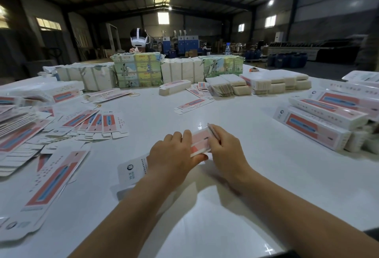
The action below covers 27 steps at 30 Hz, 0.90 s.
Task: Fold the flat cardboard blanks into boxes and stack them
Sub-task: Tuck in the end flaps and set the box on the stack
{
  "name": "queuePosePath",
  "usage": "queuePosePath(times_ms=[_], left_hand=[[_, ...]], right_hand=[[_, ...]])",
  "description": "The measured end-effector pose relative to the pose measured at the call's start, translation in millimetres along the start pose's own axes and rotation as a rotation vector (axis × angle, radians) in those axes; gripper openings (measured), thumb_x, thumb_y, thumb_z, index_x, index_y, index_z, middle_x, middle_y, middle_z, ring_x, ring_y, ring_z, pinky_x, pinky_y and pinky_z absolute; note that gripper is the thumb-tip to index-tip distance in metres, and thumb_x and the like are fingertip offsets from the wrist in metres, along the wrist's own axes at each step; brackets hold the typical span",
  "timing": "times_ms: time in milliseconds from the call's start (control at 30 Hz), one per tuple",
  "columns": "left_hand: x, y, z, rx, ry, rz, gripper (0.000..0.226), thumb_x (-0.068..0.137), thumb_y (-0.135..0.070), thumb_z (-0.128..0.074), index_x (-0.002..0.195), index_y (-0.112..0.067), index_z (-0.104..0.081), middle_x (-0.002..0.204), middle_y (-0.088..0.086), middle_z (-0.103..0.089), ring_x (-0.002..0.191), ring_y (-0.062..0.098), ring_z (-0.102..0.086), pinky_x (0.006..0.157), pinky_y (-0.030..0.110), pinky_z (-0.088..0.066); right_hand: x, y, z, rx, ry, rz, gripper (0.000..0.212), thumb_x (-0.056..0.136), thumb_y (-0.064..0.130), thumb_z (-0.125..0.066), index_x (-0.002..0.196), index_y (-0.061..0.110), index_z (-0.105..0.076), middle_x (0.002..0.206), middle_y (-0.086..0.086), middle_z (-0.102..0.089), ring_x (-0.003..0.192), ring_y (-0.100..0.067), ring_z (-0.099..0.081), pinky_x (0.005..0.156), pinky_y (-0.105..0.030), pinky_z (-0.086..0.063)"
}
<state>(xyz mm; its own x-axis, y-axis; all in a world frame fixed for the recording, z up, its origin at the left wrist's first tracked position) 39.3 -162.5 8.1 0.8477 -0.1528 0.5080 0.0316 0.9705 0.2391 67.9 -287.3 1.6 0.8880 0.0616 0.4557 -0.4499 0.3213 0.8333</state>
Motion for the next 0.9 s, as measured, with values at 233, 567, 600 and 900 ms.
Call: queuePosePath(times_ms=[233, 567, 600, 900], left_hand=[[-4, -2, 12, -0.071, -0.065, 0.026, 0.067, 0.083, -0.065, -0.03, 0.111, -0.01, -0.057, 0.089, 0.006, -0.062, 0.077, 0.026, -0.06, 0.055, 0.031, -0.039], [-2, 14, 10, -0.074, -0.069, 0.06, 0.076, 0.08, -0.074, -0.026, 0.129, -0.017, -0.04, 0.11, 0.0, -0.054, 0.096, 0.02, -0.052, 0.072, 0.03, -0.039], [-2, 15, 11, -0.095, -0.078, 0.065, 0.077, 0.08, -0.074, -0.029, 0.129, -0.016, -0.041, 0.11, 0.001, -0.055, 0.096, 0.021, -0.052, 0.073, 0.031, -0.04], [-6, 12, 31, -0.258, -0.191, 0.013, 0.067, 0.076, -0.055, -0.065, 0.113, -0.001, -0.06, 0.09, 0.015, -0.063, 0.075, 0.034, -0.059, 0.061, 0.041, -0.053]], right_hand=[[-6, 10, -14, -0.215, 0.054, 0.163, 0.028, 0.101, 0.02, -0.04, 0.119, 0.006, -0.056, 0.092, -0.007, -0.062, 0.078, -0.018, -0.052, 0.065, -0.026, -0.031], [8, -18, -6, 0.663, 0.071, -0.324, 0.033, 0.09, 0.009, -0.062, 0.122, 0.005, -0.059, 0.112, -0.011, -0.065, 0.091, -0.02, -0.068, 0.07, -0.027, -0.057], [8, -14, -5, 0.637, 0.087, -0.286, 0.03, 0.09, 0.011, -0.061, 0.12, 0.011, -0.063, 0.112, -0.01, -0.065, 0.092, -0.019, -0.068, 0.072, -0.027, -0.057], [6, 10, 1, 0.641, 0.143, -0.121, 0.024, 0.092, 0.024, -0.059, 0.08, 0.028, -0.079, 0.087, -0.005, -0.075, 0.085, -0.02, -0.072, 0.071, -0.025, -0.056]])
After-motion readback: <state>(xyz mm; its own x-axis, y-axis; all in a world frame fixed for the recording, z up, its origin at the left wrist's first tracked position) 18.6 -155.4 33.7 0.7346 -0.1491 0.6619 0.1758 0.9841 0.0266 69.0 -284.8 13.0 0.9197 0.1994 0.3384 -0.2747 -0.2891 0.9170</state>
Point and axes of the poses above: each hand's wrist, its own x-axis towards the middle knuckle, its own z-axis out of the back of the hand, y = z × x, the point moved 8 cm from there along x, towards the middle knuckle
